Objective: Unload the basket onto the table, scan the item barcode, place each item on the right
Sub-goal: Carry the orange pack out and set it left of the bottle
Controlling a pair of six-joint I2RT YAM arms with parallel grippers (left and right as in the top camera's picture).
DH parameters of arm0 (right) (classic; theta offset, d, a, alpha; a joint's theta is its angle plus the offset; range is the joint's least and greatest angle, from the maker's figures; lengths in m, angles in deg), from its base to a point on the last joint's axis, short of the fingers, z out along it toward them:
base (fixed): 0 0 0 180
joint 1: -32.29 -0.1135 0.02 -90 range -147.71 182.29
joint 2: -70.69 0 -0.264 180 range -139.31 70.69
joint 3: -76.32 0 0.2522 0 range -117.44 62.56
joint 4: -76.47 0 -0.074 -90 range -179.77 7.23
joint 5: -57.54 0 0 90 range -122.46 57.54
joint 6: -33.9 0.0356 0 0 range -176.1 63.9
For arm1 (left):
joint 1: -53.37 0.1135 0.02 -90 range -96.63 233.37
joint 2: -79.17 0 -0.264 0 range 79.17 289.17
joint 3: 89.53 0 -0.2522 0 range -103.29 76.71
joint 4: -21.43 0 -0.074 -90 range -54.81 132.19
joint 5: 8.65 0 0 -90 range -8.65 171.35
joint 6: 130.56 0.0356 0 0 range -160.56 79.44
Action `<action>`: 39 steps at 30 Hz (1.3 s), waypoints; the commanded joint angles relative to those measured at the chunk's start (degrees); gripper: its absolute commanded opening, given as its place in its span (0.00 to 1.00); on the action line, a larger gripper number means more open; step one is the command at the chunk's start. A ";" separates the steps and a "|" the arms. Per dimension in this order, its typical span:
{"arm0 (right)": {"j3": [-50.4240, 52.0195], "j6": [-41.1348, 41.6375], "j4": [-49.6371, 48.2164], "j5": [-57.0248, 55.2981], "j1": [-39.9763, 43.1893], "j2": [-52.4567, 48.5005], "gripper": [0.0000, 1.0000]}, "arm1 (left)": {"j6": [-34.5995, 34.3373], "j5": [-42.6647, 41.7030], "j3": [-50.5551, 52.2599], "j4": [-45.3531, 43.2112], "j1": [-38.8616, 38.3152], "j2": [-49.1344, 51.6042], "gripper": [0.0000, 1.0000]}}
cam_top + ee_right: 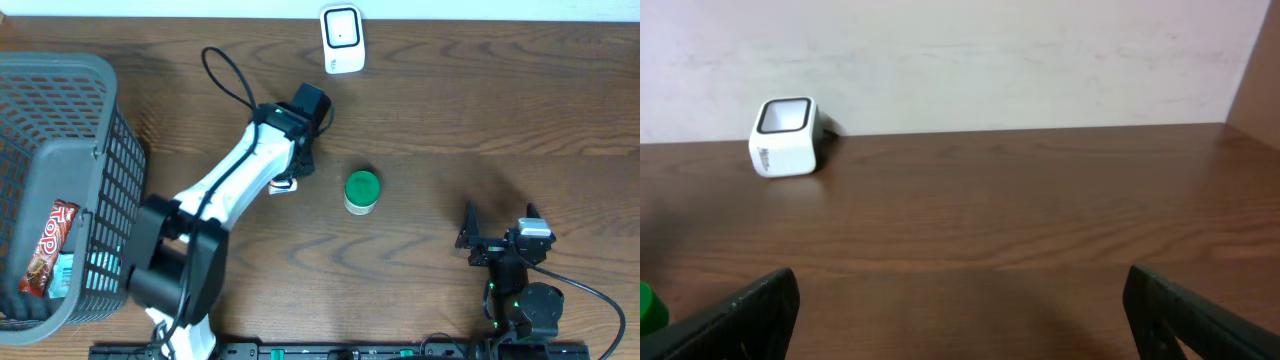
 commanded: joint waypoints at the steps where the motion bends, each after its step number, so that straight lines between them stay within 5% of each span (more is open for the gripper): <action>1: 0.04 0.79 0.26 0.44 0.37 0.31 0.99 | -0.87 -1.31 0.52 -1.70 -0.42 2.56 0.53; 7: 0.04 0.79 0.26 0.44 0.37 0.31 0.99 | -1.36 -5.18 0.55 -5.40 -0.57 5.70 0.53; 11: 0.04 0.79 0.26 0.46 0.35 0.31 0.99 | -8.55 -5.35 0.90 -5.79 -0.61 7.02 0.53; 13: 0.04 0.79 0.26 0.44 0.35 0.31 0.99 | -16.79 -5.33 1.49 -5.51 -0.61 7.10 0.53; 20: 0.04 0.76 0.26 0.44 0.37 0.31 0.99 | -61.57 -6.40 2.05 2.21 -2.12 7.10 0.55; 23: 0.04 0.76 0.26 0.44 0.37 0.31 0.99 | -70.29 -6.40 2.03 1.46 -3.48 7.10 0.62; 34: 0.04 0.76 0.26 0.44 0.37 0.31 0.99 | -66.14 -2.40 1.36 1.03 -3.37 2.51 0.71; 36: 0.04 0.76 0.26 0.44 0.37 0.31 0.99 | -60.89 -0.35 1.09 0.79 -1.90 -0.87 0.71; 39: 0.04 0.79 0.26 0.46 0.35 0.31 0.99 | -43.36 -0.63 0.02 -3.06 0.42 -7.23 0.72</action>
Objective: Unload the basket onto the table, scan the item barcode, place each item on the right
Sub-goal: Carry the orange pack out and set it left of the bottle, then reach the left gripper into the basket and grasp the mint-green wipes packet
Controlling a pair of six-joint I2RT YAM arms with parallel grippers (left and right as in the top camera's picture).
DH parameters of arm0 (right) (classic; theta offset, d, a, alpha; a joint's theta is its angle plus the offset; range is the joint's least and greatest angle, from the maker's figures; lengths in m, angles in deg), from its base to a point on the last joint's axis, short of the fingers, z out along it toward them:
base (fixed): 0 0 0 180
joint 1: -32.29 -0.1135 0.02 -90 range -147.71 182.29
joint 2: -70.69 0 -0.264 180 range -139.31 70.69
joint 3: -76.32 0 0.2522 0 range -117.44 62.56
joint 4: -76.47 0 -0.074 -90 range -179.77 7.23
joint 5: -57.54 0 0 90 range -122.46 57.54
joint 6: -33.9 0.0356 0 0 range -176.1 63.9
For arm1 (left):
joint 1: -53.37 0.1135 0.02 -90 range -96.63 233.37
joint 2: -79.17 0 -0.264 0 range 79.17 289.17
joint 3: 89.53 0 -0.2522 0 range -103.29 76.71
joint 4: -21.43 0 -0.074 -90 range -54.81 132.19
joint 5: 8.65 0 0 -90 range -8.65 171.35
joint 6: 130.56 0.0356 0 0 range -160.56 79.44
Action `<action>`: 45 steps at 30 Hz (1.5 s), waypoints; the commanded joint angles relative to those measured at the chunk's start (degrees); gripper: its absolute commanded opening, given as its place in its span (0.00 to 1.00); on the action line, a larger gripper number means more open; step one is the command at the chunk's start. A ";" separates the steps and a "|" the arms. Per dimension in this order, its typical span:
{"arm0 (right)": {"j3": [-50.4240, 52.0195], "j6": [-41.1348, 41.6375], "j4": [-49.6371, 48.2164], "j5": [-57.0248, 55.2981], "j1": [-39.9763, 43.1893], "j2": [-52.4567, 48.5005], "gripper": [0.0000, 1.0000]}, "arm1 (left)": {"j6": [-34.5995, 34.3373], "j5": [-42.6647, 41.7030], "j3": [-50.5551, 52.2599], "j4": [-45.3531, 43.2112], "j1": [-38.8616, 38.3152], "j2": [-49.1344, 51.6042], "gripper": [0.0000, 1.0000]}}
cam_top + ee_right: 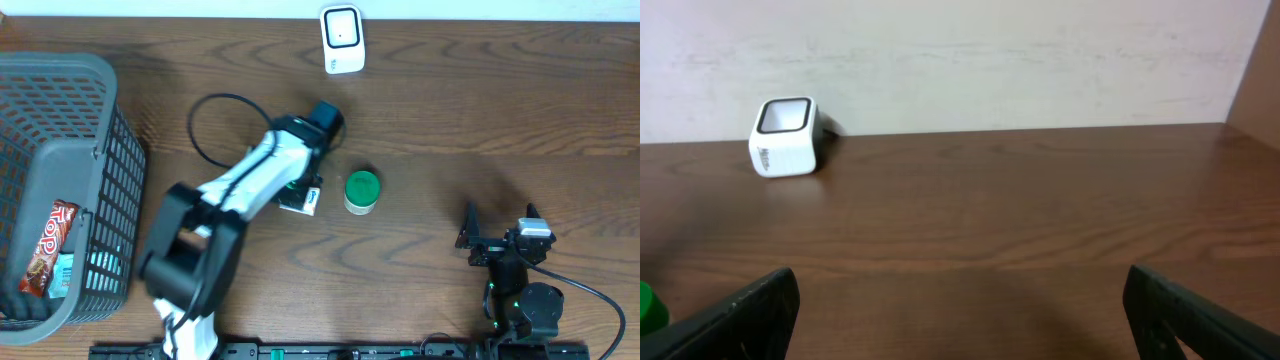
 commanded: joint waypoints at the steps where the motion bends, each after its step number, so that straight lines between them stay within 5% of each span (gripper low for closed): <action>1: 0.04 0.76 0.26 0.46 0.37 0.31 0.99 | 23.12 1.99 -2.25 -2.84 2.89 -9.81 0.72; 4: 0.04 0.76 0.26 0.44 0.35 0.31 0.99 | 42.12 -0.28 -4.33 -2.60 4.63 -17.84 0.81; 9: 0.04 0.79 0.26 0.46 0.37 0.31 0.99 | 56.13 0.70 -9.97 1.60 10.69 -32.20 0.97; 12: 0.04 0.76 0.26 0.46 0.35 0.31 0.99 | 67.80 5.73 -14.16 1.95 18.34 -40.89 0.98; 15: 0.04 0.79 0.26 0.46 0.35 0.31 0.99 | 67.89 16.76 -15.26 4.26 27.52 -45.75 0.98; 18: 0.04 0.76 0.26 0.46 0.35 0.31 0.99 | 66.51 16.52 -15.23 9.42 39.91 -47.52 0.98; 26: 0.04 0.79 0.26 0.44 0.35 0.31 0.99 | 41.44 10.40 -14.62 24.87 65.55 -40.28 0.99; 45: 0.04 0.79 0.26 0.46 0.35 0.31 0.99 | 35.26 9.33 -9.11 30.27 67.82 -9.16 0.99</action>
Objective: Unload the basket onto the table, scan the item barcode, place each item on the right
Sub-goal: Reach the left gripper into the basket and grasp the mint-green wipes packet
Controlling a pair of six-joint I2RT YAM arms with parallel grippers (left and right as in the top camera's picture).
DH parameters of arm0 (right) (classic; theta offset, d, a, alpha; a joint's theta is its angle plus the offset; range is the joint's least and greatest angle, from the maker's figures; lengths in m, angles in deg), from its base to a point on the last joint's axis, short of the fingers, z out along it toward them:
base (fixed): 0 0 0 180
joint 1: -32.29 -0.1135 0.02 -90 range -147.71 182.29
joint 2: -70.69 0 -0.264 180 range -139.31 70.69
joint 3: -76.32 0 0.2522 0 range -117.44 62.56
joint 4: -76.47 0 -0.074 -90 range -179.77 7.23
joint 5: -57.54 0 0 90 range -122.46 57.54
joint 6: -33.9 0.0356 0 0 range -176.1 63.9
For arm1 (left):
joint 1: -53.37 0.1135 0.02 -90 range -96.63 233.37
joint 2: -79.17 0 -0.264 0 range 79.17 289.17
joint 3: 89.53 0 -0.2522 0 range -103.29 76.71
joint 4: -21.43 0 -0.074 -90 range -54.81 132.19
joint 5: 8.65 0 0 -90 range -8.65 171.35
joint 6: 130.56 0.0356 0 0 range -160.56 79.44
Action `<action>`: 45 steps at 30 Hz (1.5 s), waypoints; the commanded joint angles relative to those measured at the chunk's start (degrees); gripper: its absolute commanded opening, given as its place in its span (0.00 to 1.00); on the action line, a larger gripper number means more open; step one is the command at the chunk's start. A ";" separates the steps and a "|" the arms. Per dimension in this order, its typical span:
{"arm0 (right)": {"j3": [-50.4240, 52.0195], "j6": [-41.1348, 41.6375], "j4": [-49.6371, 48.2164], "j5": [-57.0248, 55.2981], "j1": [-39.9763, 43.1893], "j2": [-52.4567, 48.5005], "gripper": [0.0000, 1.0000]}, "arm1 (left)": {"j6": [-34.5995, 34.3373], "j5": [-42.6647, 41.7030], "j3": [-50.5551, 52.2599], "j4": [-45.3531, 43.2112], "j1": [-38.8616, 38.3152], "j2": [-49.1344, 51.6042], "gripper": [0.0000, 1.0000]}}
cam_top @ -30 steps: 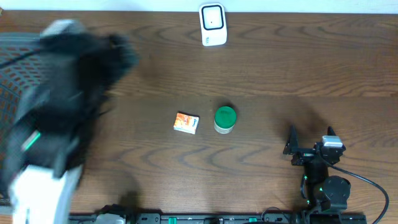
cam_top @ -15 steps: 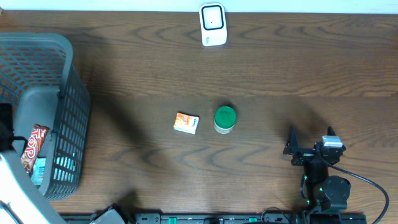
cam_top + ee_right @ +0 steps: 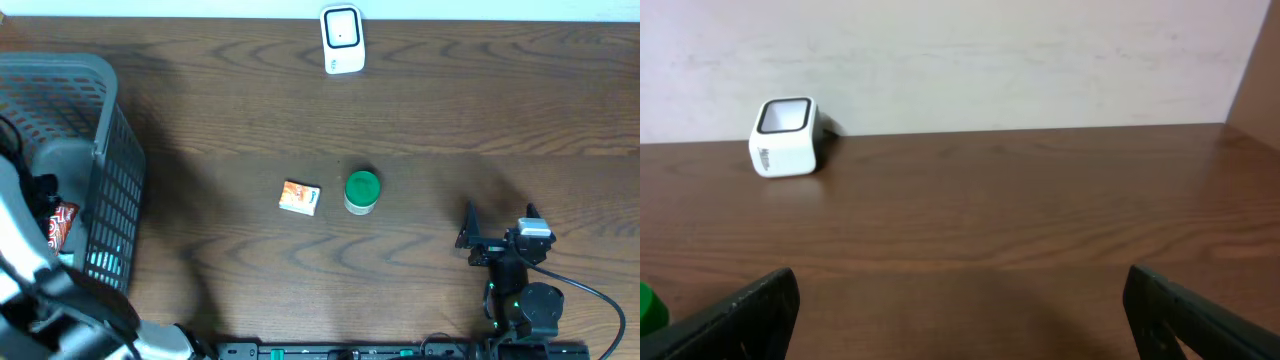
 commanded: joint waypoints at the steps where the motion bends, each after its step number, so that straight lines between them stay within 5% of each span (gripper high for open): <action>1: 0.04 0.76 0.26 0.46 0.37 0.31 0.99 | -1.18 0.33 0.31 0.15 0.17 4.90 0.99; 18: 0.04 0.76 0.26 0.46 0.37 0.31 0.99 | -1.20 0.35 0.52 -1.31 0.15 26.27 0.99; 31: 0.04 0.76 0.26 0.46 0.37 0.31 0.99 | -2.49 2.58 9.18 -3.61 0.15 28.68 0.99; 33: 0.04 0.74 0.26 0.46 0.37 0.31 0.99 | -3.80 2.84 11.32 -3.91 0.15 28.68 0.95; 45: 0.04 0.74 0.26 0.46 0.37 0.31 0.99 | -3.76 2.86 18.84 -9.05 0.15 28.68 0.19</action>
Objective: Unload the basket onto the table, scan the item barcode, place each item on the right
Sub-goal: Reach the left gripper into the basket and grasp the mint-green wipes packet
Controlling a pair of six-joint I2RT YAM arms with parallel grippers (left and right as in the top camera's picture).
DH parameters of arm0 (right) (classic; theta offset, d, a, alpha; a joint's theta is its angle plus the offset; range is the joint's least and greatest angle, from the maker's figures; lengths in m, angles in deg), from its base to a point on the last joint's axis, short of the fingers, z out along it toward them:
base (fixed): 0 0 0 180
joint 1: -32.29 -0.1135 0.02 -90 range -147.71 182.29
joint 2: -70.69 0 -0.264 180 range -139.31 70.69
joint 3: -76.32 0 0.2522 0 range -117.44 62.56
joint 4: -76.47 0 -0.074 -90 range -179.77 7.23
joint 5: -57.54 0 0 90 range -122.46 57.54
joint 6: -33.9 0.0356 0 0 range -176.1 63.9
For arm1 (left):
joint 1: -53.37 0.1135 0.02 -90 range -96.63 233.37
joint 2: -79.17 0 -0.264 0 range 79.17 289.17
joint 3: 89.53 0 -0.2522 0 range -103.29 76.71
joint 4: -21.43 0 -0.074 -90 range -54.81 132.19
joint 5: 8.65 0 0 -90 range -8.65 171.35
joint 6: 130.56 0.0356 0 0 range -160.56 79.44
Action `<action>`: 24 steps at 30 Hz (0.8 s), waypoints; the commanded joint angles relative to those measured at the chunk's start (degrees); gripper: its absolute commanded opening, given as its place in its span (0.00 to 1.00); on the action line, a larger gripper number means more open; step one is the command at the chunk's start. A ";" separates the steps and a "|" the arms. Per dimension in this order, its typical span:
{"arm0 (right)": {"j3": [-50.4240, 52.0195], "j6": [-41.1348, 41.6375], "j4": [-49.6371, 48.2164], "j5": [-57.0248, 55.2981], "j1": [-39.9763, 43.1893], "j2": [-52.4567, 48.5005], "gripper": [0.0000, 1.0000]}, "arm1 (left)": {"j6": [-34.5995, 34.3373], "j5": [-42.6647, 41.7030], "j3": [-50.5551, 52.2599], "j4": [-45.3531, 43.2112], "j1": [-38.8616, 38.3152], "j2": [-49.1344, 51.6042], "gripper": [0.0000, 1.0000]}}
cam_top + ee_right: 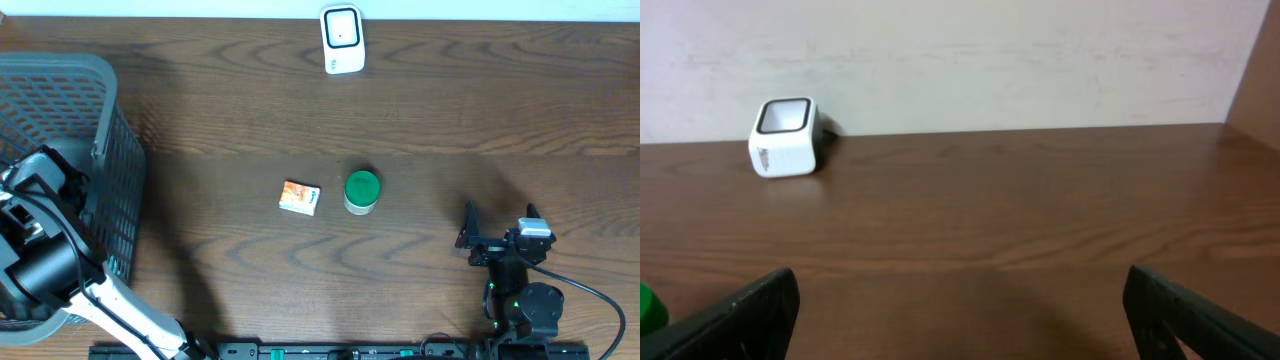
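The white barcode scanner (341, 38) stands at the table's far edge, and in the right wrist view the scanner (786, 136) sits far left. A small orange box (299, 197) lies mid-table, just left of a green-lidded jar (362, 191). My left arm (40, 240) reaches down into the grey basket (122, 170); its fingers are hidden. My right gripper (498, 232) rests at the front right. In its wrist view the right gripper (960, 320) is open with only bare table between the fingers.
The tall grey mesh basket fills the left side of the table, and the left arm covers its contents. A green sliver of the jar (648, 308) shows at the left edge of the right wrist view. A pale wall stands behind the scanner.
My left arm has moved from the basket's left edge to over its inside, covering the snack packet that showed there. The orange box, jar and right arm have not moved.
My left gripper was mid-table at a small box, left of the green jar. Then it was closer to the jar with the orange box beside it. Then the box lay alone on the table and the arm was at the basket, where it now reaches in.
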 commanded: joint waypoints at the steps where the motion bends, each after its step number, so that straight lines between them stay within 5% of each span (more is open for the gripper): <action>1: 0.04 0.76 0.28 0.46 0.35 0.31 0.99 | -0.17 -8.55 4.22 -3.32 0.66 5.44 0.11; 7: 0.04 0.76 0.28 0.46 0.37 0.31 0.99 | -0.13 -8.52 -1.33 2.16 0.76 5.42 0.07; 15: 0.04 0.76 0.28 0.46 0.37 0.31 0.99 | 1.42 -8.57 -29.46 23.58 0.85 5.33 0.07; 18: 0.04 0.79 0.28 0.44 0.37 0.31 0.99 | 12.22 -14.12 -37.64 23.54 0.85 2.97 0.07; 24: 0.04 0.76 0.28 0.44 0.37 0.31 0.99 | 12.50 -18.78 -41.64 22.12 0.85 -6.10 0.07</action>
